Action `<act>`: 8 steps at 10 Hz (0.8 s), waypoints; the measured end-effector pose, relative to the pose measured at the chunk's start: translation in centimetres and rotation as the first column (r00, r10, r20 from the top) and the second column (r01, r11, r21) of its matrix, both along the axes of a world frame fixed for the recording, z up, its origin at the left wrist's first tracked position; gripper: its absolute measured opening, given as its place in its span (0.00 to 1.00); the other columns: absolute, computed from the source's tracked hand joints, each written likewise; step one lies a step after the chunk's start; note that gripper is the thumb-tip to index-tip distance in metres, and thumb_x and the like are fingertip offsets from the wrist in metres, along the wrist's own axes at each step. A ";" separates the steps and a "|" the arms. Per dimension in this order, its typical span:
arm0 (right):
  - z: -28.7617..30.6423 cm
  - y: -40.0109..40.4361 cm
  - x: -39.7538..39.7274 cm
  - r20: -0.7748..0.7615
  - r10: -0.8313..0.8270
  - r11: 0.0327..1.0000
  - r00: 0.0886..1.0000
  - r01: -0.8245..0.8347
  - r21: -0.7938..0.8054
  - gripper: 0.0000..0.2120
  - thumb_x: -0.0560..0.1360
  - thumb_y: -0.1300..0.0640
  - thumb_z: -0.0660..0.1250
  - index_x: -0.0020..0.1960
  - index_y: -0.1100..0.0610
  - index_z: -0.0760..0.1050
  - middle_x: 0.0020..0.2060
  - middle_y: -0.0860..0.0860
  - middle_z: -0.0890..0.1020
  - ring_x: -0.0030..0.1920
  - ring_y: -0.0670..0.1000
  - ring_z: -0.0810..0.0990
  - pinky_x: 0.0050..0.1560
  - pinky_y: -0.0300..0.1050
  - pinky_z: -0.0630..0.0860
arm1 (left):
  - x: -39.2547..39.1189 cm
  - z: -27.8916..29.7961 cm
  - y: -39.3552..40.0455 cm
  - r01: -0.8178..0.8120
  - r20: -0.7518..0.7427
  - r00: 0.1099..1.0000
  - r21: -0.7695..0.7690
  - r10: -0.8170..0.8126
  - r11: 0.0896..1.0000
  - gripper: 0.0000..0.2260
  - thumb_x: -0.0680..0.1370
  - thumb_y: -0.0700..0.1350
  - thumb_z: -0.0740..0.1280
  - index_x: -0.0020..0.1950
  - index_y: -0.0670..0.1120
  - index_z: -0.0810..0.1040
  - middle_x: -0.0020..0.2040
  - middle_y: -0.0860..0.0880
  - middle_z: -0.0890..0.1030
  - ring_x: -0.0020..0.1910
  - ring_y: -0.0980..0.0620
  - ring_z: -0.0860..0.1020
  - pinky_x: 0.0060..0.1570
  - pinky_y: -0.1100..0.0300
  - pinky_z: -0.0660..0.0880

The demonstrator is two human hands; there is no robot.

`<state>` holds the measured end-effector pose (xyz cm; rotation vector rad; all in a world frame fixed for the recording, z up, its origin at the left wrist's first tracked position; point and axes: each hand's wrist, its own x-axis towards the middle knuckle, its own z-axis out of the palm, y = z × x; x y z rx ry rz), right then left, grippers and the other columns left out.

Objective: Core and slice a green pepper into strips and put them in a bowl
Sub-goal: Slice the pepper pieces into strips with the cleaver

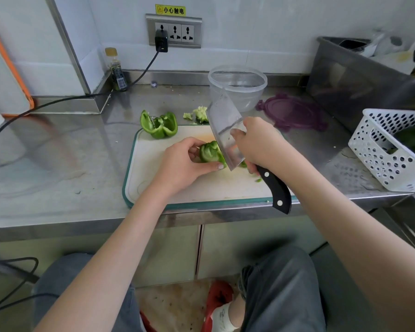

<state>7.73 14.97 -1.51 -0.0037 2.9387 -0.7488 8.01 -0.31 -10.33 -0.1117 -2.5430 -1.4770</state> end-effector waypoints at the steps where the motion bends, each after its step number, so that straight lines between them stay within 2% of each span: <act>1: -0.2 -0.4 -0.2 0.032 -0.012 0.999 0.999 0.010 0.046 0.09 0.79 0.61 0.59 0.59 0.61 0.68 0.27 0.53 0.74 0.12 0.48 0.70 0.20 0.38 0.66 | 0.1 0.2 0.0 0.004 0.001 1.000 -0.009 -0.004 1.000 0.25 0.61 0.52 0.80 0.55 0.48 0.78 0.44 0.55 0.78 0.40 0.63 0.74 0.40 0.74 0.70; 2: -0.4 -0.3 0.0 0.052 0.005 0.999 0.999 -0.006 0.036 0.04 0.81 0.58 0.56 0.52 0.59 0.63 0.26 0.56 0.72 0.13 0.50 0.69 0.20 0.41 0.69 | 0.2 0.3 0.0 0.010 0.005 1.000 -0.017 -0.010 1.000 0.23 0.62 0.51 0.80 0.54 0.51 0.77 0.42 0.60 0.76 0.39 0.64 0.73 0.37 0.77 0.69; 5: -1.2 -0.8 -0.5 0.042 -0.024 0.999 0.999 0.026 -0.034 0.06 0.82 0.55 0.55 0.51 0.57 0.62 0.30 0.58 0.73 0.11 0.49 0.69 0.13 0.36 0.65 | 0.1 0.3 -0.1 0.022 0.010 1.000 -0.018 -0.022 1.000 0.23 0.62 0.50 0.80 0.54 0.50 0.77 0.42 0.59 0.76 0.39 0.62 0.74 0.37 0.77 0.69; 6: -1.5 -0.5 -0.8 0.002 0.001 1.000 1.000 -0.001 -0.003 0.07 0.81 0.56 0.55 0.53 0.60 0.66 0.29 0.56 0.73 0.11 0.46 0.69 0.11 0.34 0.64 | 0.1 0.3 0.0 0.027 0.017 0.999 -0.022 -0.027 0.999 0.23 0.62 0.50 0.80 0.54 0.50 0.77 0.42 0.59 0.76 0.40 0.63 0.74 0.37 0.77 0.69; 7: -0.8 -1.5 0.5 0.086 -0.003 0.997 0.996 0.010 -0.081 0.14 0.80 0.57 0.58 0.62 0.62 0.70 0.30 0.51 0.69 0.12 0.33 0.64 0.08 0.31 0.58 | 0.1 0.3 0.0 0.024 0.020 1.000 -0.033 -0.023 0.999 0.23 0.62 0.51 0.79 0.54 0.49 0.78 0.42 0.60 0.76 0.39 0.65 0.73 0.36 0.78 0.68; 8: -1.1 -2.0 0.7 0.157 0.017 0.998 0.987 -0.026 0.061 0.17 0.79 0.59 0.60 0.67 0.61 0.67 0.30 0.51 0.68 0.11 0.49 0.68 0.08 0.32 0.57 | 0.0 0.3 0.1 0.009 0.021 1.000 -0.043 -0.008 0.999 0.24 0.62 0.53 0.79 0.55 0.49 0.79 0.42 0.60 0.78 0.38 0.66 0.73 0.36 0.79 0.68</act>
